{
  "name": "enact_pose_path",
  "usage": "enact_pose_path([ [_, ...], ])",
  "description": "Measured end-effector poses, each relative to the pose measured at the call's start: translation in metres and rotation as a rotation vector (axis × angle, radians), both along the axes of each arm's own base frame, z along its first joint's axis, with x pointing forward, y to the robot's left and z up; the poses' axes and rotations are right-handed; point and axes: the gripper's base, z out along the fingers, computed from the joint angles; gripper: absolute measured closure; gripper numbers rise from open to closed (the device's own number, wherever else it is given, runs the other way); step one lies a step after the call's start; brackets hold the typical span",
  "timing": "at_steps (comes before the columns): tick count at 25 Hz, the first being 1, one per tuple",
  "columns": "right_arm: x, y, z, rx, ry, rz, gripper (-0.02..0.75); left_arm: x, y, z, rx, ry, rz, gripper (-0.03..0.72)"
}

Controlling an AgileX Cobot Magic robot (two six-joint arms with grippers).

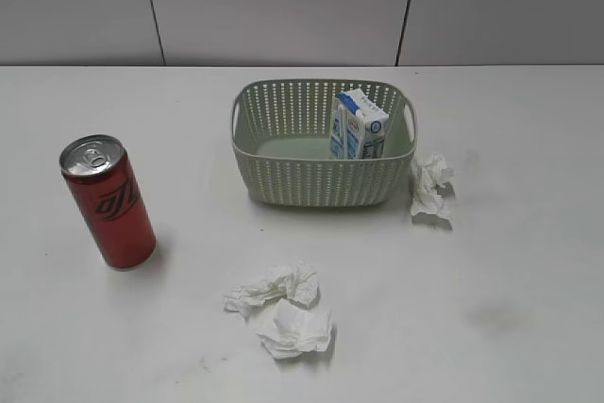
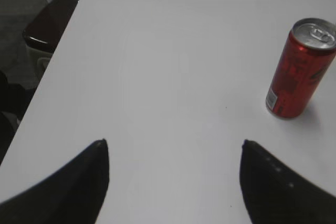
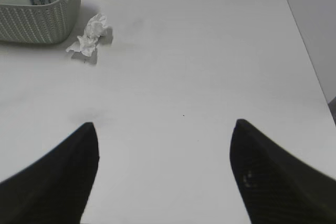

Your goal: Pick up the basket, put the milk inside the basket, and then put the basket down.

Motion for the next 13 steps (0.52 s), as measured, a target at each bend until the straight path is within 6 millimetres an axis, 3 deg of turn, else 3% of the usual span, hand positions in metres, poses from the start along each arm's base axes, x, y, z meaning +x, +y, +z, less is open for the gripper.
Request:
enact_pose_path([
  [13, 0.0002, 0.0001, -0.0004, 0.000, 0.001, 0.000, 0.148, -0.0049, -0.0004, -0.0017, -0.007, -0.043, -0.004, 0.095],
])
